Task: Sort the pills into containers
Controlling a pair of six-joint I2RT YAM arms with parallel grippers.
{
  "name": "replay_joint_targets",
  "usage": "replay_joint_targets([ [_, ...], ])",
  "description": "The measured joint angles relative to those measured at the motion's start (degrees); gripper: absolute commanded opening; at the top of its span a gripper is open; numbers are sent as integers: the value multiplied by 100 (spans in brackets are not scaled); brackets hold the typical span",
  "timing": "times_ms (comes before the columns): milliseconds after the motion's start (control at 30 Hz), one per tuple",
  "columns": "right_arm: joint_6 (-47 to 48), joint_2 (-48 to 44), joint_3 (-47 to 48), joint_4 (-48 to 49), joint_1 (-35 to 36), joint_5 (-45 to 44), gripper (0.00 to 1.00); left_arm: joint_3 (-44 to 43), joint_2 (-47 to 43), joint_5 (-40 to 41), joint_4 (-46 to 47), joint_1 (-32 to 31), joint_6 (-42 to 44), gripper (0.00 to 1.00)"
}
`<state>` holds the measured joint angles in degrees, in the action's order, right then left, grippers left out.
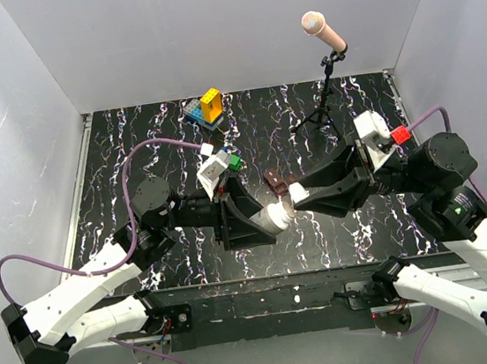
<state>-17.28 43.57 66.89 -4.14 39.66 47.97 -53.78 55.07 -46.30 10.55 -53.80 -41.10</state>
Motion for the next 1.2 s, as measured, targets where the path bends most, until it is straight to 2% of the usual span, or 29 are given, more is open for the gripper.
replay_joint_targets([
  [167,-79,-24,2,-293,0,-870,1,68,-42,70,-37,0,39,0],
  [533,-426,251,-85,-1646,0,-3093,1,98,-205,317,-278,0,195,0],
  [833,-1034,442,-1023,-2269,0,-4780,1,162,-208,439,-378,0,256,0],
  [1200,-1886,623,-2378,-2315,-2,-6776,1,188,-304,531,-411,0,258,0],
])
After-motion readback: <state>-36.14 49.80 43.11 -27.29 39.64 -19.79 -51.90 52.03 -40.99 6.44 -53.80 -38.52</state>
